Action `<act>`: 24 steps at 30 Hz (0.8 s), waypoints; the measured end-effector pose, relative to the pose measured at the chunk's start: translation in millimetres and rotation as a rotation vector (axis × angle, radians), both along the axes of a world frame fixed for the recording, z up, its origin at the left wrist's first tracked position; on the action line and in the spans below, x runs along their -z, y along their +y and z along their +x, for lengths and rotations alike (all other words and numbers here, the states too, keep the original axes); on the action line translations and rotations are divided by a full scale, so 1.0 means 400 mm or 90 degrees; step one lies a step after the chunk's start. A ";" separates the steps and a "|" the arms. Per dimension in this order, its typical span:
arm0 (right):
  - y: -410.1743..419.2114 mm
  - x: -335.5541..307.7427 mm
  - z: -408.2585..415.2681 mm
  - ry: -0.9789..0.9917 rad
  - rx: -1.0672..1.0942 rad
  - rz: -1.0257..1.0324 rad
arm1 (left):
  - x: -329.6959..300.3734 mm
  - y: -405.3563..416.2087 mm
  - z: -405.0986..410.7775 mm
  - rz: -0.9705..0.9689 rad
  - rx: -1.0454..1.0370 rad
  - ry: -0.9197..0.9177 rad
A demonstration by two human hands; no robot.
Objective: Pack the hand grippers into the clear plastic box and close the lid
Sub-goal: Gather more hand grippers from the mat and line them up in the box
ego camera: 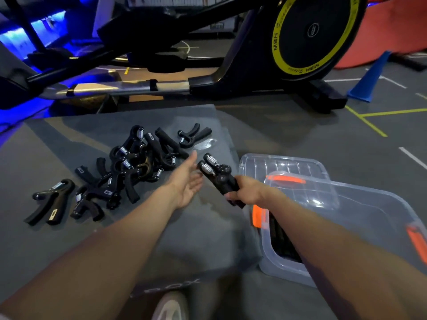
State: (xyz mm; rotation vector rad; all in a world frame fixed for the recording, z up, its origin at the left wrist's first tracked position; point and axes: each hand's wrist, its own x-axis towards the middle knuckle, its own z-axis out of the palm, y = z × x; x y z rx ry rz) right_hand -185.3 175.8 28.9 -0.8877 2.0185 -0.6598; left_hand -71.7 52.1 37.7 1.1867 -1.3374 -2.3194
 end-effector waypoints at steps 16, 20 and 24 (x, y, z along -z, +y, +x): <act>0.221 -0.102 -0.084 -0.018 0.091 -0.022 | -0.026 0.248 -0.223 -0.019 -0.080 0.120; 0.276 -0.105 -0.101 0.164 0.080 -0.039 | -0.030 0.297 -0.267 -0.017 -0.075 0.104; 0.346 -0.098 -0.129 0.218 0.140 -0.041 | -0.037 0.364 -0.319 -0.024 -0.010 0.100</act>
